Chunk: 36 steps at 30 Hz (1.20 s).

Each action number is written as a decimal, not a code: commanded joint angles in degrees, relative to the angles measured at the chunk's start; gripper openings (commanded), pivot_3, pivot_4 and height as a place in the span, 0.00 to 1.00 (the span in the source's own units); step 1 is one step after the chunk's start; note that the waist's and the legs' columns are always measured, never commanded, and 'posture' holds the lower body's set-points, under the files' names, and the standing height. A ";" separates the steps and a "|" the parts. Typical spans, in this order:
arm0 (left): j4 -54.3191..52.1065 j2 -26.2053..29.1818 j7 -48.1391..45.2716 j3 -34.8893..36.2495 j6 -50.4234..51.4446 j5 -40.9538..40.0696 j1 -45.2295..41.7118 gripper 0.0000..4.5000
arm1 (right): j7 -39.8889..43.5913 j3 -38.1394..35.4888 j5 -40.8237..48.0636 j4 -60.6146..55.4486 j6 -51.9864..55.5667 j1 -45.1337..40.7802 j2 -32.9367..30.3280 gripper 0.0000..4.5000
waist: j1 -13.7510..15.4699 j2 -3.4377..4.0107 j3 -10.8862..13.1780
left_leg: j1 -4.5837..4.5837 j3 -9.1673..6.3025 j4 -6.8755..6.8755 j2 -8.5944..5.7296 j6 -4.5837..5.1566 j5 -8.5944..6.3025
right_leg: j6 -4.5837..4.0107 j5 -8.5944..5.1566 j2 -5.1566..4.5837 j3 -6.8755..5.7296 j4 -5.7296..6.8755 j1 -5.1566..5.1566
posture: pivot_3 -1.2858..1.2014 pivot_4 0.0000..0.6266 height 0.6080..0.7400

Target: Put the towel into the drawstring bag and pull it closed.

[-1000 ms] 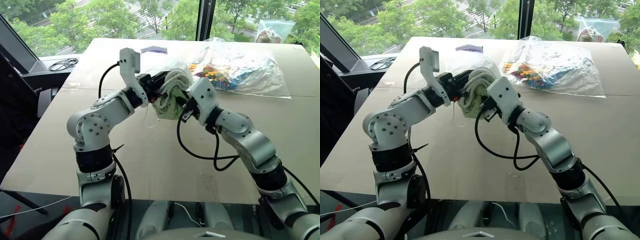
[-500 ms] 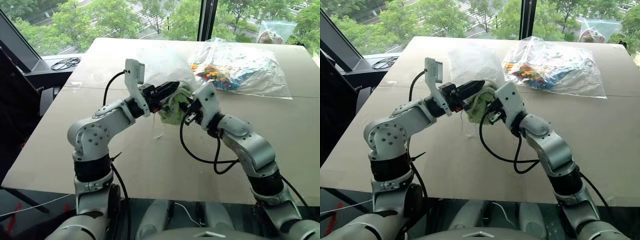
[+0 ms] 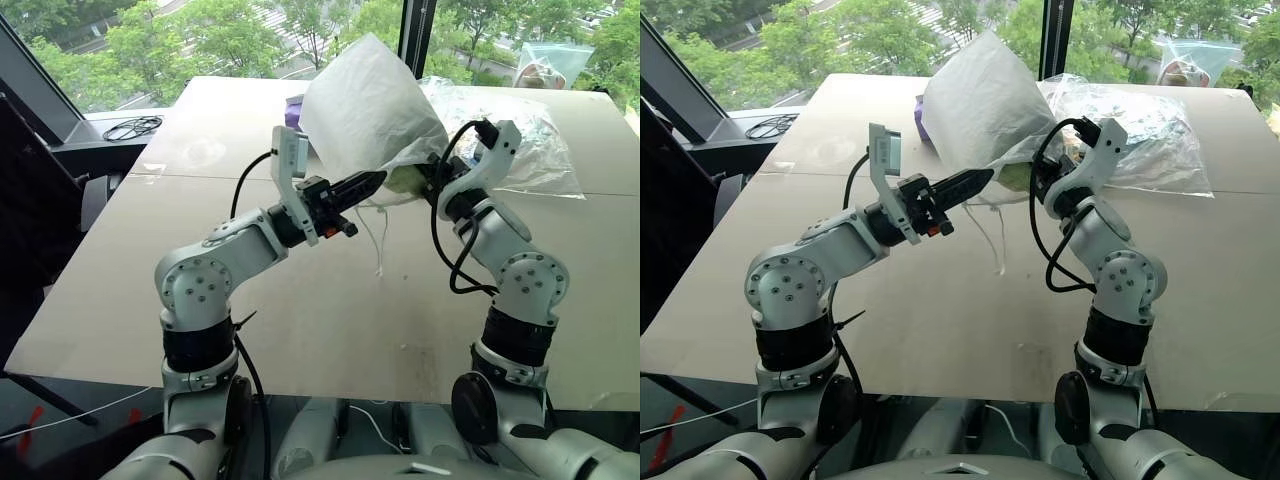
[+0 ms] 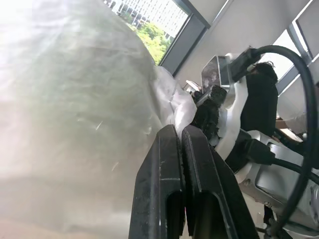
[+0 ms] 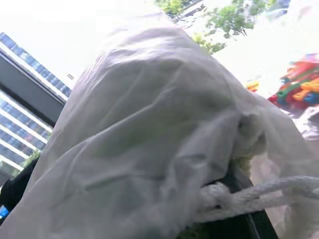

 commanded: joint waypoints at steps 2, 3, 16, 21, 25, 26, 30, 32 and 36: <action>0.52 -2.09 -0.27 -2.64 -2.59 0.32 -2.65 0.00 | -5.62 2.90 8.74 -0.57 -0.32 -3.04 8.31 0.00 | -0.14 0.00 0.00 | 0.00 0.06 -0.02 0.04 0.00 0.00 | -0.01 0.00 0.02 0.03 0.06 -0.06 | 0.52 0.24 0.99; 0.95 -2.25 -0.68 -3.00 -3.13 0.72 -2.94 0.00 | -5.76 4.46 8.79 -0.73 0.20 -2.60 6.53 0.00 | -0.20 0.00 0.00 | 0.00 0.17 -0.03 0.07 0.01 0.00 | -0.01 -0.01 0.04 0.13 0.14 -0.15 | 0.52 0.24 0.99; 8.94 5.31 -7.56 -0.55 -8.75 5.84 -5.80 0.00 | 5.27 12.22 10.93 -7.26 10.13 4.18 -14.45 0.85 | -0.06 -0.01 0.01 | -0.03 0.46 0.06 0.10 0.19 -0.09 | -0.01 -0.01 0.09 0.44 0.33 -0.30 | 0.52 0.24 0.99; 11.12 6.23 -8.86 -0.67 -10.28 8.11 -6.53 0.00 | 15.55 11.47 14.04 -10.70 11.69 7.26 -24.33 0.85 | 0.12 -0.04 0.03 | -0.06 0.44 0.05 0.10 0.27 -0.15 | 0.00 -0.02 0.07 0.41 0.31 -0.31 | 0.52 0.24 0.99; 11.49 6.12 -9.42 -0.98 -10.73 9.04 -6.71 0.00 | 21.99 5.75 19.08 -11.73 7.98 8.93 -28.23 0.85 | 0.03 -0.06 0.05 | -0.08 0.45 0.05 0.10 0.29 -0.16 | 0.01 -0.02 0.06 0.42 0.26 -0.31 | 0.52 0.24 0.99; 11.47 6.08 -9.53 -0.97 -10.71 9.18 -6.73 0.00 | 23.64 5.11 18.24 -11.90 6.83 9.65 -29.45 0.85 | 0.07 -0.06 0.05 | -0.09 0.45 0.05 0.11 0.29 -0.16 | 0.01 -0.02 0.06 0.41 0.26 -0.31 | 0.52 0.24 0.99; 11.44 5.87 -9.67 -0.99 -10.57 9.42 -7.06 0.00 | 35.84 13.85 -2.75 -8.67 -6.77 17.42 -41.92 0.85 | 0.56 -0.13 0.09 | -0.12 0.41 0.06 0.12 0.30 -0.17 | 0.03 -0.03 0.05 0.30 0.13 -0.26 | 0.52 0.24 0.99; 11.38 5.83 -9.69 -1.02 -10.31 9.40 -7.06 0.00 | 40.85 22.31 -13.85 -5.71 -14.30 19.03 -47.38 0.85 | 0.36 -0.19 0.14 | -0.11 0.41 0.07 0.12 0.31 -0.18 | 0.05 -0.03 0.06 0.25 -0.06 -0.16 | 0.52 0.24 0.99; 10.85 5.76 -9.62 -1.03 -9.85 9.29 -6.74 0.00 | 41.66 28.55 -23.01 1.90 -21.85 16.93 -44.23 0.85 | -0.41 -0.26 0.21 | -0.08 0.51 0.08 0.22 0.30 -0.17 | 0.06 -0.02 0.11 0.37 -0.04 -0.18 | 0.52 0.24 0.99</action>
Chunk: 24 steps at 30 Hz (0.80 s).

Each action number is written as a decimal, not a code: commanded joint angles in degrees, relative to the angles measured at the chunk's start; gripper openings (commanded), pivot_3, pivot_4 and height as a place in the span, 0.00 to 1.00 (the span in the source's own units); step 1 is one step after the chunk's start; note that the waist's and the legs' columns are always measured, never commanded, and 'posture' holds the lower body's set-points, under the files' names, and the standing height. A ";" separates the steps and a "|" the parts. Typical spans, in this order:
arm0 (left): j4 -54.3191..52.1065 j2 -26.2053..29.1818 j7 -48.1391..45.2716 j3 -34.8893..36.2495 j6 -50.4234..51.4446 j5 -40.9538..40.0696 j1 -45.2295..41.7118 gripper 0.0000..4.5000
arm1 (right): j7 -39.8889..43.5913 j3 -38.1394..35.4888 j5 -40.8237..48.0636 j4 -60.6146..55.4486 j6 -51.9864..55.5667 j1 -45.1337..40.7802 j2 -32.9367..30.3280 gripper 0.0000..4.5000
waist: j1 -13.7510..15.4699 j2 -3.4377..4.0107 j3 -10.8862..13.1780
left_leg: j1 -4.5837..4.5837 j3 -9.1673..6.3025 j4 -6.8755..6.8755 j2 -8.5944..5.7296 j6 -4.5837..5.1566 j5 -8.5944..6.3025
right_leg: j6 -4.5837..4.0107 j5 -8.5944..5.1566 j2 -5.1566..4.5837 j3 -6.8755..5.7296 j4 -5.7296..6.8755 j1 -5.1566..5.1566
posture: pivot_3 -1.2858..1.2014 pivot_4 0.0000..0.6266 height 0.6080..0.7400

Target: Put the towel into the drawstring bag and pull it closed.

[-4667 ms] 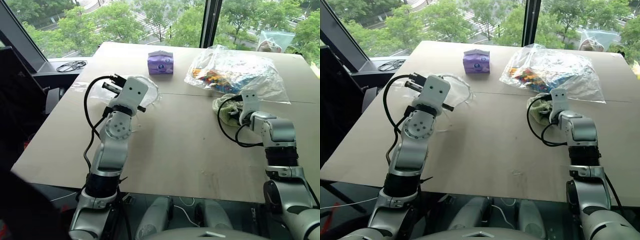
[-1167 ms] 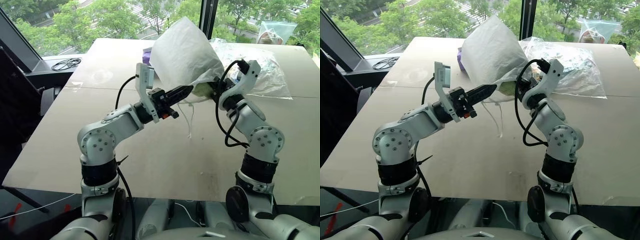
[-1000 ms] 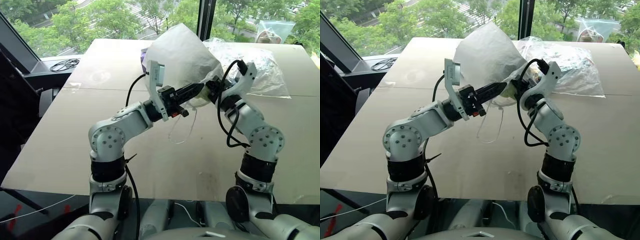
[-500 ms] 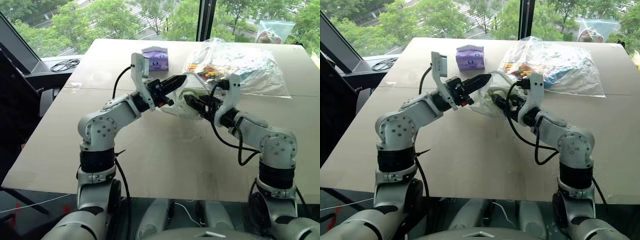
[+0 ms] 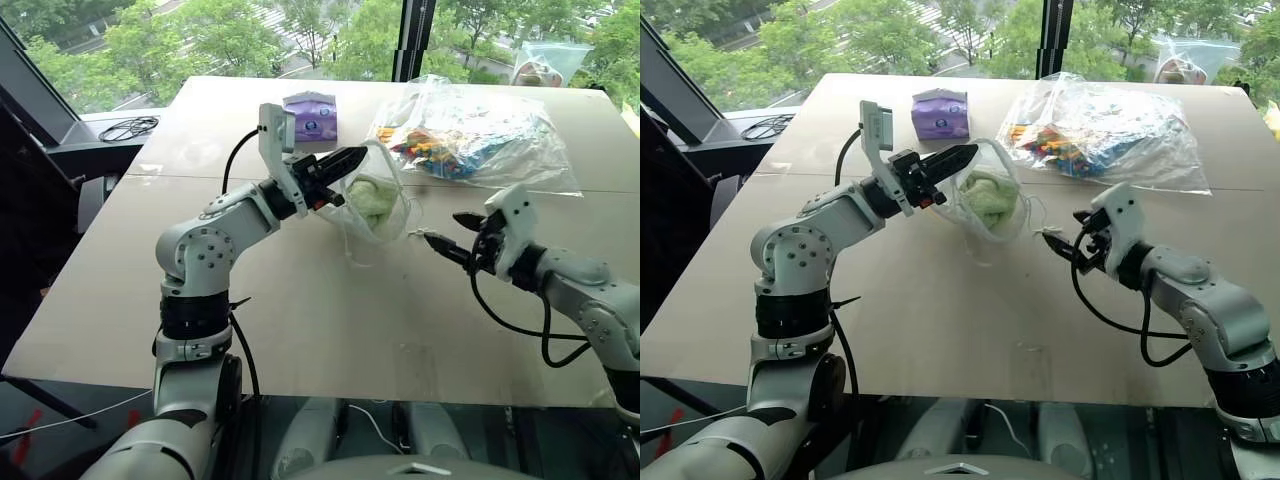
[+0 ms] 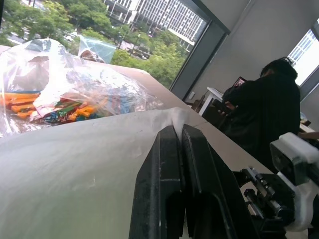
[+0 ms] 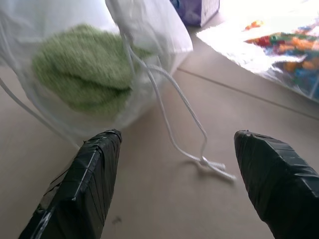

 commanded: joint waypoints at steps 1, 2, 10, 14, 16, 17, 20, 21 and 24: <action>-2.20 0.21 -0.58 0.35 -0.53 -0.32 -0.83 0.00 | 0.47 4.42 -10.04 6.92 -10.31 -3.88 4.15 0.85 | -0.10 -0.03 0.02 | 0.03 0.00 -0.01 0.10 -0.03 0.01 | -0.01 0.00 0.07 -0.01 0.02 0.00 | 0.52 0.24 0.99; -2.51 0.29 -0.52 0.27 -0.40 -0.31 -0.66 0.00 | 0.03 5.97 -13.03 10.40 -13.01 -5.15 5.96 0.85 | 0.00 -0.01 0.04 | 0.03 -0.01 -0.01 0.13 -0.14 0.08 | -0.01 0.00 0.10 -0.02 0.03 -0.01 | 0.52 0.24 0.99; -3.94 1.11 0.12 1.16 0.00 -0.54 0.05 0.00 | -7.52 4.24 -23.96 34.15 -24.39 -14.88 18.53 0.85 | 0.88 -0.10 0.10 | 0.00 0.01 0.05 0.17 -0.30 0.17 | -0.07 0.04 0.19 0.03 0.02 0.00 | 0.52 0.24 0.99; -4.28 1.73 0.06 1.48 0.00 -0.57 0.47 0.00 | -8.49 2.31 -25.68 39.91 -27.23 -17.69 20.52 0.65 | 0.66 -0.10 0.10 | 0.01 0.08 0.05 0.17 -0.31 0.17 | -0.08 0.05 0.21 0.10 0.02 -0.01 | 0.52 0.24 0.99; -4.08 2.07 -0.12 1.53 -0.10 -0.39 0.49 0.00 | -7.85 1.85 -26.02 40.36 -27.92 -18.06 20.84 0.50 | 0.57 -0.09 0.11 | 0.01 0.07 0.05 0.17 -0.31 0.17 | -0.08 0.05 0.22 0.10 0.03 -0.02 | 0.52 0.24 0.99; -3.85 2.29 -0.18 1.55 -0.13 -0.26 0.45 0.00 | -7.54 1.56 -26.15 39.95 -27.97 -17.86 20.82 0.38 | 0.55 -0.09 0.11 | 0.02 0.07 0.05 0.18 -0.31 0.17 | -0.08 0.05 0.23 0.10 0.04 -0.02 | 0.52 0.24 0.99; -3.07 2.84 -0.13 1.69 0.05 -0.14 0.25 0.00 | -6.59 0.97 -26.27 37.44 -27.73 -16.21 20.25 0.11 | 0.42 -0.09 0.11 | 0.04 0.08 0.05 0.19 -0.31 0.17 | -0.08 0.05 0.24 0.13 0.06 -0.02 | 0.52 0.24 0.99; -2.69 2.96 -0.09 1.76 0.10 -0.09 0.12 0.00 | -6.25 0.79 -26.24 36.27 -27.49 -15.44 19.96 0.03 | 0.45 -0.09 0.11 | 0.04 0.08 0.05 0.19 -0.31 0.17 | -0.09 0.05 0.25 0.14 0.07 -0.02 | 0.52 0.24 0.99; -1.21 3.05 0.07 1.91 0.06 0.12 -0.48 0.00 | -5.45 0.12 -26.46 32.30 -26.01 -12.96 19.05 0.01 | 0.50 -0.09 0.11 | 0.04 0.06 0.05 0.19 -0.31 0.17 | -0.09 0.05 0.25 0.13 0.07 -0.02 | 0.52 0.24 0.99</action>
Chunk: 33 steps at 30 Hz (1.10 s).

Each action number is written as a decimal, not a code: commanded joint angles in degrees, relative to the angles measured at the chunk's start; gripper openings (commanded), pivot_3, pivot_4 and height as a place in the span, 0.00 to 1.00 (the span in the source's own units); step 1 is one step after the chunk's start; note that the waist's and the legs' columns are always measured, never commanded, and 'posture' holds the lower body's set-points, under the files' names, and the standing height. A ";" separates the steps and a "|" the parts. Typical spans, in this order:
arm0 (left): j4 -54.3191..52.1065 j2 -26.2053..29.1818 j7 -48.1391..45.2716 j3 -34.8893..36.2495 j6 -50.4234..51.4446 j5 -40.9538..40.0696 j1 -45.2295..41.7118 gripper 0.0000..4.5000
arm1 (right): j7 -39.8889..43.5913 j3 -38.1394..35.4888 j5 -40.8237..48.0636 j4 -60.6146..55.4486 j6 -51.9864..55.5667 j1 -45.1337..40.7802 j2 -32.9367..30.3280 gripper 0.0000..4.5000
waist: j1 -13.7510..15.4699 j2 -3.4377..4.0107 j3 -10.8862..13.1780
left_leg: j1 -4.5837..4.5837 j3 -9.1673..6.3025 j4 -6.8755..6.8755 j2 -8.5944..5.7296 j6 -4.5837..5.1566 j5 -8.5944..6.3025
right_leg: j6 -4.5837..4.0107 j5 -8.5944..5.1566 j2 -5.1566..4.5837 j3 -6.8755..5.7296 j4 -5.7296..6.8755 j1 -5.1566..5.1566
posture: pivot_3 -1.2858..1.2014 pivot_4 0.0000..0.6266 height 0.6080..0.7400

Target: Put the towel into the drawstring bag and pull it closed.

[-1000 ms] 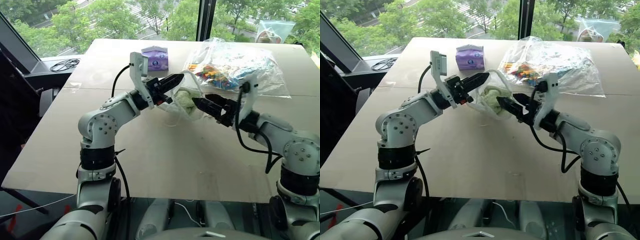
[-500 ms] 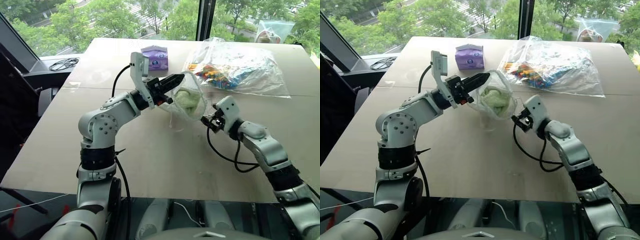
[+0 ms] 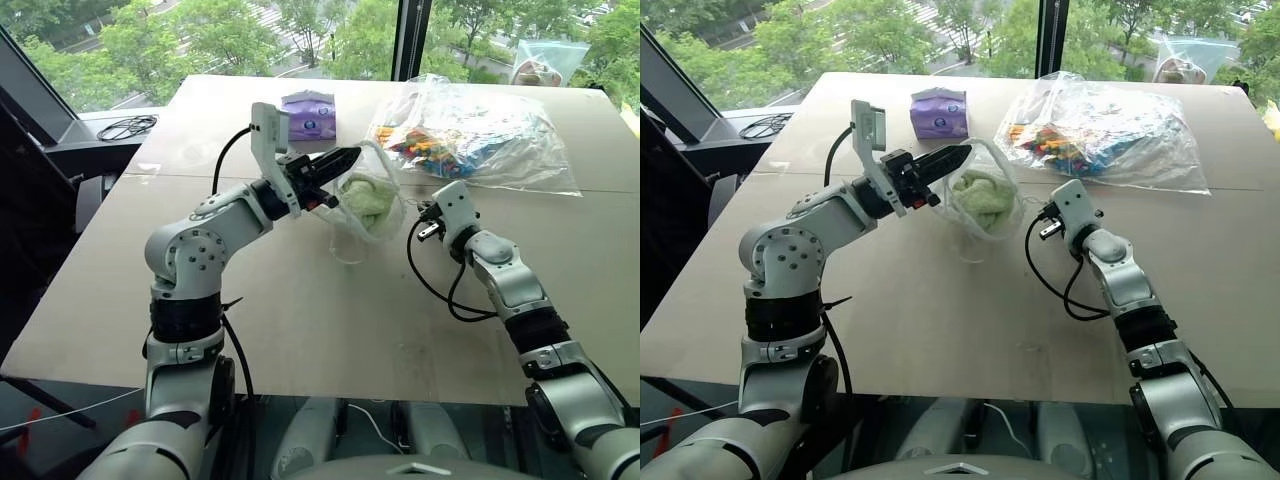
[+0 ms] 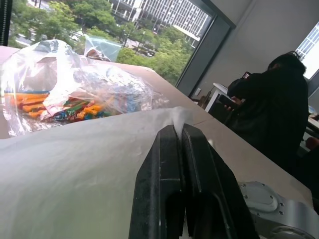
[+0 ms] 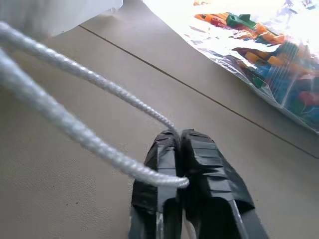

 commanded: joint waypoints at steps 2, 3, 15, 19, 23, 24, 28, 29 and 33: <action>1.14 0.27 -0.11 1.24 -0.49 0.18 -1.72 0.00 | 1.07 -2.03 -0.45 -8.28 1.88 3.06 -1.71 0.01 | 0.03 0.00 0.00 | 0.00 0.01 0.00 0.00 0.00 0.00 | 0.00 0.00 0.00 0.00 0.00 0.00 | 0.52 0.24 0.99; 1.66 0.07 -0.07 1.20 -0.53 0.17 -1.98 0.00 | 1.23 -2.19 -0.47 -9.65 2.57 3.81 -2.00 0.01 | 0.05 0.00 0.00 | 0.00 0.01 0.01 0.00 0.00 0.00 | 0.00 0.00 0.00 0.01 0.00 0.00 | 0.52 0.24 0.99; 6.10 0.74 -3.33 -0.42 -4.08 5.38 -3.40 0.30 | 0.97 -5.26 -0.71 -19.65 12.12 2.21 -3.94 0.00 | -0.03 0.00 0.00 | 0.02 0.01 0.08 0.01 0.01 -0.01 | 0.00 0.00 0.00 0.02 0.26 -0.08 | 0.52 0.24 0.99; 5.24 2.46 -3.71 0.01 -4.15 7.26 -2.39 0.69 | 0.68 -5.40 -1.18 -20.13 13.52 0.14 -3.74 0.00 | -0.02 0.00 0.00 | 0.00 0.04 0.09 0.01 0.00 -0.01 | -0.01 0.00 0.00 0.06 0.26 -0.10 | 0.52 0.24 0.99; 3.72 4.75 -4.79 5.55 -3.25 3.84 -1.34 0.69 | -0.26 -5.92 -1.44 -20.16 14.52 -1.31 -3.40 0.00 | -0.07 0.00 0.01 | -0.01 0.05 0.07 0.01 0.00 -0.01 | -0.01 0.00 0.00 0.08 0.26 -0.13 | 0.52 0.24 0.99; 3.26 5.63 -5.13 6.94 -2.69 2.86 -0.77 0.69 | -0.36 -6.00 -1.51 -20.11 14.64 -1.55 -3.37 0.00 | -0.09 0.00 0.01 | -0.03 0.05 0.07 0.01 0.00 -0.01 | -0.01 0.00 0.00 0.09 0.26 -0.14 | 0.52 0.24 0.99; 0.26 11.71 -8.98 9.19 0.44 0.92 5.67 0.69 | -1.39 -6.52 -2.04 -19.53 14.66 -2.75 -3.10 0.00 | -0.33 0.01 0.00 | -0.02 0.11 0.01 0.03 -0.01 -0.01 | -0.01 0.00 0.00 0.15 0.29 -0.21 | 0.52 0.24 0.99; -0.76 14.06 -10.91 9.00 0.88 1.26 8.95 0.69 | -1.74 -6.76 -2.14 -19.29 14.54 -3.31 -2.87 0.00 | -0.39 0.02 0.01 | -0.01 0.14 -0.03 0.04 -0.01 -0.01 | -0.02 0.00 -0.01 0.18 0.29 -0.21 | 0.52 0.24 0.99; -3.08 21.36 -17.22 5.10 -2.17 6.65 20.56 0.69 | -2.75 -7.42 -2.26 -17.91 14.04 -5.53 -2.05 0.00 | -0.95 0.07 0.05 | 0.00 0.24 -0.13 0.05 0.00 -0.01 | -0.04 0.00 -0.01 0.31 0.29 -0.28 | 0.52 0.24 0.99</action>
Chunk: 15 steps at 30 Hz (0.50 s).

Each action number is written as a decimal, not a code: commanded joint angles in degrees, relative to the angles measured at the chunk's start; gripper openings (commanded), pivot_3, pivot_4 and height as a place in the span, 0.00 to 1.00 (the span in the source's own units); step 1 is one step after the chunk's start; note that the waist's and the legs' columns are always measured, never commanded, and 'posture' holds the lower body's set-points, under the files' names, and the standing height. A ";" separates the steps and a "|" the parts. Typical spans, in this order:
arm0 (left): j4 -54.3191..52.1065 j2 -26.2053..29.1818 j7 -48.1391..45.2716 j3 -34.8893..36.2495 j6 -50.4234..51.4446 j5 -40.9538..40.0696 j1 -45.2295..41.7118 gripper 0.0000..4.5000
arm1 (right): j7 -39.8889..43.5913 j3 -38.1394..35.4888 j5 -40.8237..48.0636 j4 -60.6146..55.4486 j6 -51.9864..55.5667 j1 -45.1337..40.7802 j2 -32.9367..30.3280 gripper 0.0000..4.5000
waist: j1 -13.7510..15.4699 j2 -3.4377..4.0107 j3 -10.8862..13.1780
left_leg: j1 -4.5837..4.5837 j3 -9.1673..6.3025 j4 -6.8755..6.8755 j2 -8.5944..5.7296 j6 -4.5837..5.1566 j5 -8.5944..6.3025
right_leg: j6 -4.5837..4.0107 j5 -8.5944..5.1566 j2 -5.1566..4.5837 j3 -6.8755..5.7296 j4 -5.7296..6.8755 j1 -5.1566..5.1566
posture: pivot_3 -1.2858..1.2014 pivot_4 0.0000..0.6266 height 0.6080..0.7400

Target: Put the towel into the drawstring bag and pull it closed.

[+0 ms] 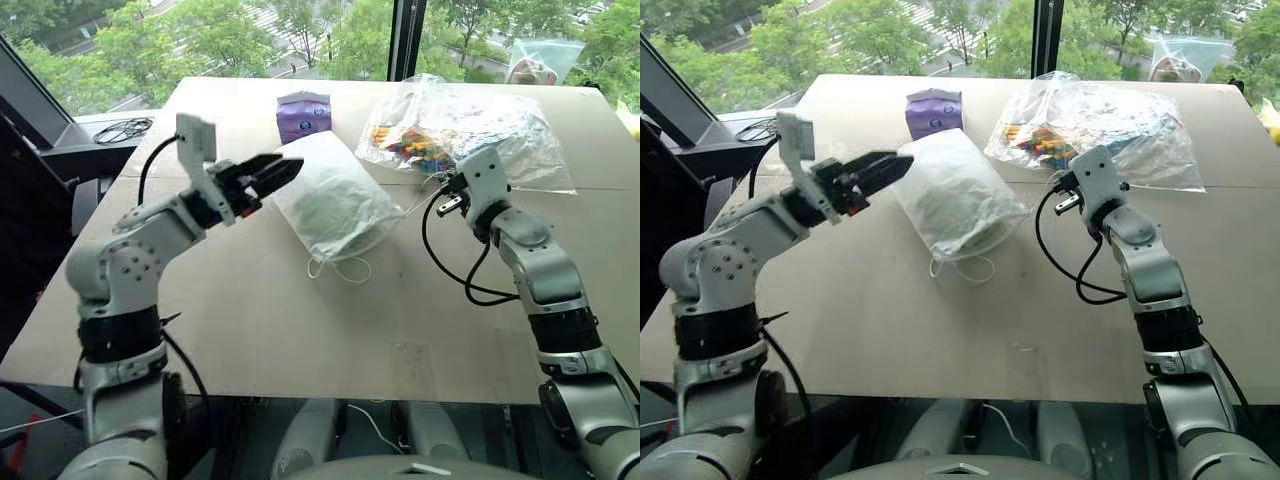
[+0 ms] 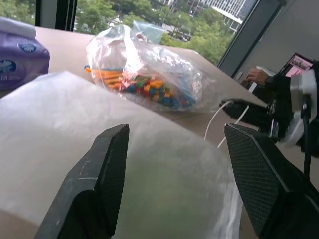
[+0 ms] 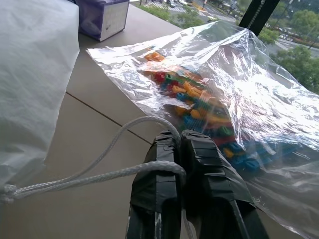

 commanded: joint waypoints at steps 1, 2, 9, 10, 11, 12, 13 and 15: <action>-3.37 4.37 -5.60 -4.03 -3.93 5.16 5.65 0.69 | -1.09 -1.84 -0.20 -0.43 -1.10 -2.92 0.53 0.00 | 0.38 0.03 0.03 | -0.01 -0.01 0.00 0.00 0.01 -0.01 | -0.01 0.00 0.00 -0.02 -0.01 -0.01 | 0.52 0.24 0.99; -3.40 5.21 -6.57 -6.29 -5.57 7.62 7.25 0.69 | -1.03 -1.70 -0.26 -0.10 -1.21 -3.38 0.76 0.00 | 0.81 0.00 0.05 | -0.01 -0.01 0.01 0.01 0.05 -0.03 | -0.02 0.00 0.00 -0.02 -0.01 0.00 | 0.52 0.24 0.99; 0.89 3.32 -10.18 -18.54 -22.01 22.81 9.29 0.69 | -0.07 -1.61 -0.68 0.64 -1.11 -5.66 0.89 0.00 | 1.44 0.11 0.11 | -0.02 -0.01 0.02 0.04 0.09 -0.16 | -0.28 0.13 -0.01 -0.05 -0.04 -0.06 | 0.52 0.24 0.99; 1.82 2.71 -10.72 -20.20 -24.53 24.83 8.99 0.69 | 0.00 -1.70 -0.69 0.66 -1.06 -5.80 0.82 0.00 | 1.37 0.11 0.11 | -0.03 -0.01 0.02 0.05 0.11 -0.15 | -0.29 0.14 0.00 -0.06 -0.04 -0.08 | 0.52 0.24 0.99; 3.05 1.70 -11.02 -21.78 -27.15 26.79 8.35 0.69 | 0.06 -1.72 -0.77 0.65 -1.01 -5.91 0.74 0.00 | 1.33 0.12 0.12 | -0.02 0.00 0.02 0.06 0.13 -0.14 | -0.28 0.15 0.00 -0.06 -0.04 -0.08 | 0.52 0.24 0.99; 4.35 0.41 -10.94 -22.81 -29.16 28.15 7.46 0.69 | 0.16 -1.68 -0.87 0.65 -0.97 -6.00 0.67 0.00 | 1.31 0.13 0.12 | -0.02 0.00 0.01 0.07 0.14 -0.13 | -0.28 0.15 0.01 -0.06 -0.04 -0.09 | 0.52 0.24 0.99; 5.80 -1.21 -10.84 -23.74 -31.04 29.28 6.25 0.69 | 0.28 -1.65 -0.94 0.61 -0.91 -6.08 0.59 0.00 | 1.31 0.13 0.12 | -0.03 0.00 0.00 0.08 0.16 -0.10 | -0.28 0.16 0.02 -0.06 -0.03 -0.11 | 0.52 0.24 0.99; 8.59 -4.26 -10.84 -25.38 -34.39 31.34 3.87 0.69 | 0.44 -1.60 -1.09 0.56 -0.76 -6.31 0.51 0.00 | 1.31 0.12 0.12 | -0.04 -0.01 0.00 0.12 0.15 -0.09 | -0.27 0.16 0.05 -0.09 -0.03 -0.12 | 0.52 0.24 0.99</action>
